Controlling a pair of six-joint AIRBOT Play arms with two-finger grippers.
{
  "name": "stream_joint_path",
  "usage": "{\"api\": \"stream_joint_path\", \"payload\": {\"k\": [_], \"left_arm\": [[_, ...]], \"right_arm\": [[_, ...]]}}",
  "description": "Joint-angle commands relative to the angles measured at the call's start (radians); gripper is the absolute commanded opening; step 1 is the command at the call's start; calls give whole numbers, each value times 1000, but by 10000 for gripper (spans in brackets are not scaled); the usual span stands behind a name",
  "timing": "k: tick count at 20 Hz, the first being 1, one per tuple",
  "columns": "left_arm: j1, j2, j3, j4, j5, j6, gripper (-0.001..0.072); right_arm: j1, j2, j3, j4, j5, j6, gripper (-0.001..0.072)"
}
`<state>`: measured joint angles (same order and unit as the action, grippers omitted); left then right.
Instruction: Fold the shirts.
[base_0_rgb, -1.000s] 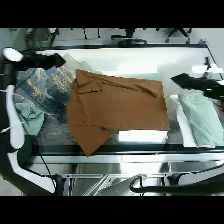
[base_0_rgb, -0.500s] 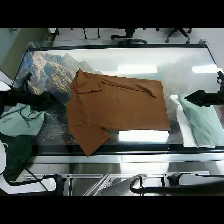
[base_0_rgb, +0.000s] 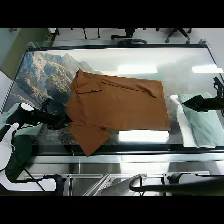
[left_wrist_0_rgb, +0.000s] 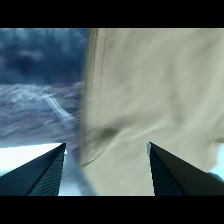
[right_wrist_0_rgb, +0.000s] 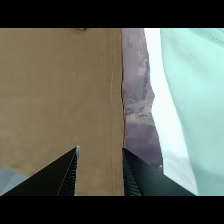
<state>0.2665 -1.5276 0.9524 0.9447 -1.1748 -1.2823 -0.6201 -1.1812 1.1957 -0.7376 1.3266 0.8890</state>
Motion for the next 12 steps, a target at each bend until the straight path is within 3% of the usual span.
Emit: {"api": "stream_joint_path", "payload": {"k": [1,2,4,6,11,12], "left_arm": [[-6,-100,54,-113,-31,65,568],[-10,-123,72,-143,-45,77,568],[-33,-153,104,-159,-50,89,567],[-65,-175,134,-159,-56,97,409],[-104,-190,163,-159,-58,97,409],[-104,-190,163,-160,-62,97,408]], "right_arm": [[0,1,-31,-5,14,-2,323],[0,1,-58,-13,20,-2,326],[11,-3,-129,-48,12,2,412],[34,-37,-184,-98,-3,15,411],[124,-153,-196,-130,-9,40,405],[149,-163,-196,-130,-10,39,368]]}}
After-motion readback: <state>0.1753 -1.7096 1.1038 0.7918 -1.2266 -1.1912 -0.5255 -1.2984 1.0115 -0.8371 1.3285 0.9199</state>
